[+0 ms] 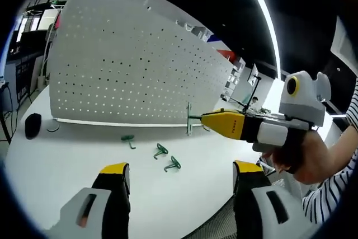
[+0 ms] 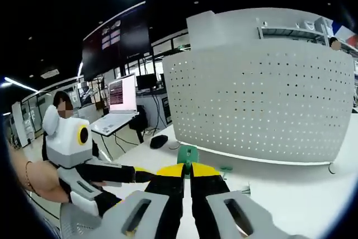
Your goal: Insert the hook assembly into the mounting plate slot until the hook locks in place.
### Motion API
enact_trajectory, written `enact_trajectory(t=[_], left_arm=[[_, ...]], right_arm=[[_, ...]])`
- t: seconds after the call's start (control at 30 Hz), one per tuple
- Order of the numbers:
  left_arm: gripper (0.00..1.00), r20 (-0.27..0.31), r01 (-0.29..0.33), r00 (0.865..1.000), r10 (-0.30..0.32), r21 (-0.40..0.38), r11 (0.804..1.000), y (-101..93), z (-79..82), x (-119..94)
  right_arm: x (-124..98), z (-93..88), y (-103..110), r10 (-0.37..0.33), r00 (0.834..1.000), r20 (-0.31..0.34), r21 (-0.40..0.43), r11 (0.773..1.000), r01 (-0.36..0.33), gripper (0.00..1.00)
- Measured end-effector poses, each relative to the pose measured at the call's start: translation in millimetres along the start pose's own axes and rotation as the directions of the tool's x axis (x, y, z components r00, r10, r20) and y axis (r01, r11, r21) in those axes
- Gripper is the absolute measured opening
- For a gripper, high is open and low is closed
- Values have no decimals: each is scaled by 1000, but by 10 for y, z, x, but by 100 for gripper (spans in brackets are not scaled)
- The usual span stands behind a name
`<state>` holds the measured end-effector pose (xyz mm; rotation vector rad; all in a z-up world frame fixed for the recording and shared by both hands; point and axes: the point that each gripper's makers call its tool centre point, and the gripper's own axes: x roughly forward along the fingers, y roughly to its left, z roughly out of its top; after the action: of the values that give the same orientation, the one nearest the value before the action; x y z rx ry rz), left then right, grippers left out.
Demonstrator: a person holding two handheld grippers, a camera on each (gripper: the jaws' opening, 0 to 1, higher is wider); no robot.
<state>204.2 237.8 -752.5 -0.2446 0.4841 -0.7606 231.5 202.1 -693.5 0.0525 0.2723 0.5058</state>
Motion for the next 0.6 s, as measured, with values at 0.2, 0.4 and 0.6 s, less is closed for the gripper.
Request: enact_trajectory(t=[0.2,0.4,0.6], left_arm=[[86,-11,-20,1000,20,5,1000,57,-67,17],[88,-6,-43,999,43,0,999,105,-102,-18],[90,-16,-68,998,67,-21,997,188,-166,-38]], right_arm=[[52,123,-61,-21,999,29,-15,1000,22,0],[128,168,-142,-57,997,42,-36,998,59,0],[131,455,-334,-154,974,165,-116,978,175,0]])
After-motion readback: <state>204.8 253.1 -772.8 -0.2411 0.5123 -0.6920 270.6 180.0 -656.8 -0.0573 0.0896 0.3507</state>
